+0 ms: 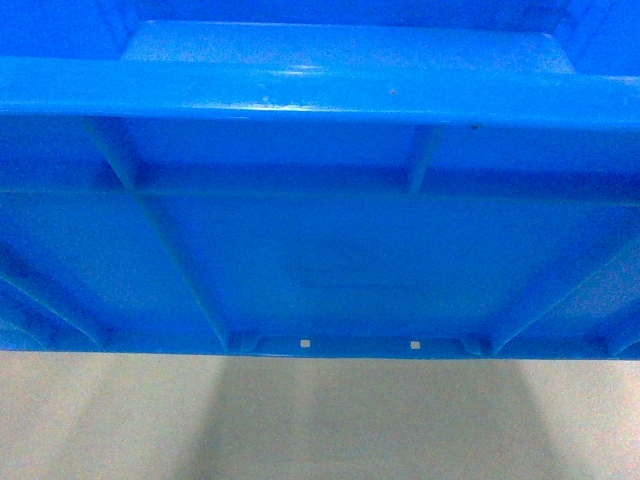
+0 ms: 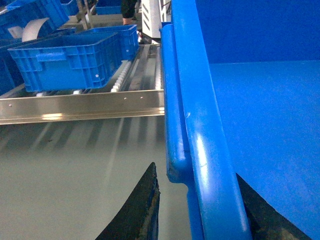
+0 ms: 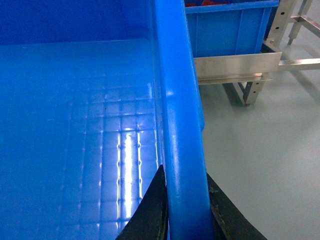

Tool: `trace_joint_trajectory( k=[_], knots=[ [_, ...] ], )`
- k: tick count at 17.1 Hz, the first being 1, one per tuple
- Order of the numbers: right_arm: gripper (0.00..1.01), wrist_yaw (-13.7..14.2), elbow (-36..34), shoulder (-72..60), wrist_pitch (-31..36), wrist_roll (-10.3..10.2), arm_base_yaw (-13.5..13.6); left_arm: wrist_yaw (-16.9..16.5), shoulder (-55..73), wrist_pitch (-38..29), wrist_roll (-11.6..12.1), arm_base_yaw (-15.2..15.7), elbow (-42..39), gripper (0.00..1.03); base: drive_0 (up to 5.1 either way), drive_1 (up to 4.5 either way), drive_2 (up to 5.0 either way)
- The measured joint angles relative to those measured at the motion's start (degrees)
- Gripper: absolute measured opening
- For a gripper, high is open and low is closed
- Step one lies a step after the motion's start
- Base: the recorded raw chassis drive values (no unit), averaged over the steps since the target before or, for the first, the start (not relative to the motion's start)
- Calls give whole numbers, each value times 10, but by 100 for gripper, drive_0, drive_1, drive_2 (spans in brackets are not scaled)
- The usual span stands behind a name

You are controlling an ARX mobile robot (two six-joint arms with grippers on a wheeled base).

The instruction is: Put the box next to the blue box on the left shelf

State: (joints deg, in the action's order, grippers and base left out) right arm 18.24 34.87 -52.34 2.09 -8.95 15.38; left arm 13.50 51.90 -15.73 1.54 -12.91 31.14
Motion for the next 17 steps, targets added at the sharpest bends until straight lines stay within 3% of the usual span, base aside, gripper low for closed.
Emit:
trace_joint_trajectory(
  k=[6, 17],
  knots=[
    [10, 0, 0, 0, 0, 0, 0, 0, 0, -1, 0, 0, 0, 32, 0, 0, 0],
    [10, 1, 0, 3, 0, 0, 0, 0, 0, -1, 0, 0, 0, 32, -364, 476, -101]
  ],
)
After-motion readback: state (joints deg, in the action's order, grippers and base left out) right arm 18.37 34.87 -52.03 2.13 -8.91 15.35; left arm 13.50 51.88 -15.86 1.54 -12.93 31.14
